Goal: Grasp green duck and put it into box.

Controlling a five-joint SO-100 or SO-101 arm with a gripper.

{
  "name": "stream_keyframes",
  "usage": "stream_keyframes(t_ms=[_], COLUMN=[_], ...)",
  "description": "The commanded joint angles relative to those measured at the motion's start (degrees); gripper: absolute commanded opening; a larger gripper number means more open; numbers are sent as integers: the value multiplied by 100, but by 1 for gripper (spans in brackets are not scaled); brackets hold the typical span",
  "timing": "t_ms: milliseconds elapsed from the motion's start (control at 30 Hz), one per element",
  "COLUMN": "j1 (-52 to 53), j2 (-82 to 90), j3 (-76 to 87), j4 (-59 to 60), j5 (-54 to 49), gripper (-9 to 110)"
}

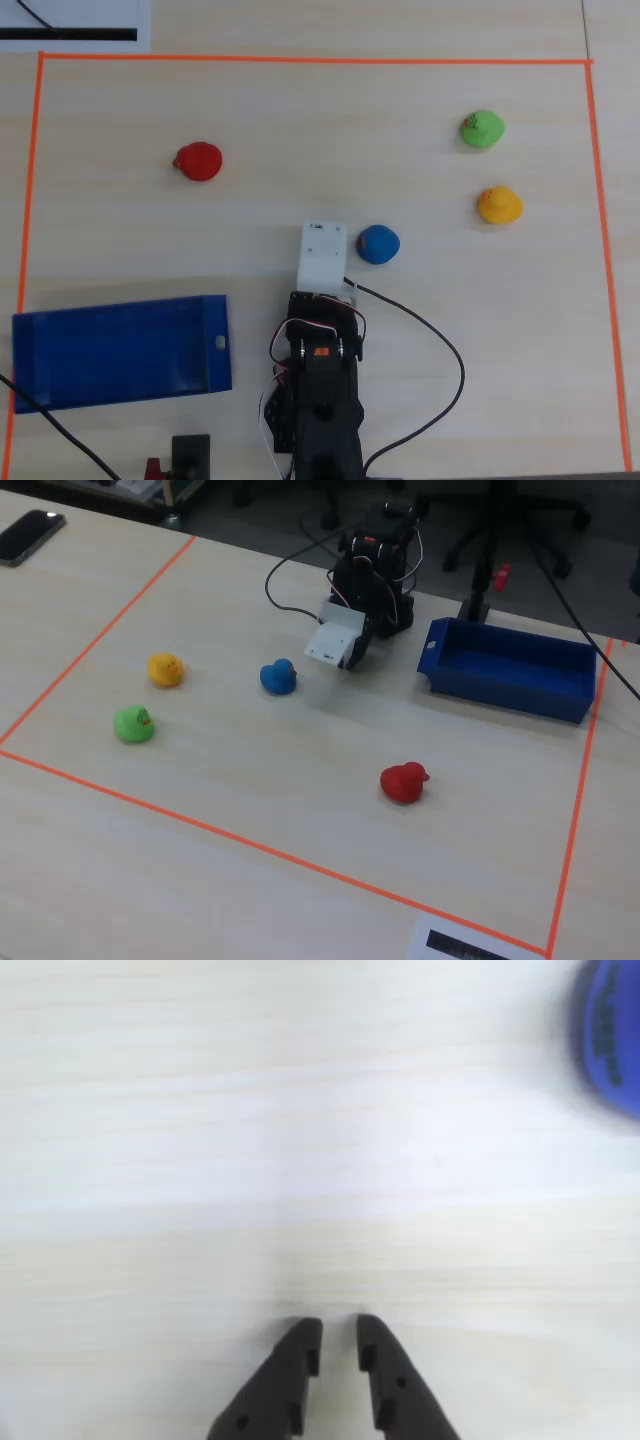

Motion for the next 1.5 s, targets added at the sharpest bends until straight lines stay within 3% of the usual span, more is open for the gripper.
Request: stream_keyframes(t_ms=[0,1300,1467], j1=[44,281,861], j2=[-70,-70,-932], j3=[-26,-26,-738], j4=[70,53,-281], j5=[53,53,-510], gripper=[2,2,6])
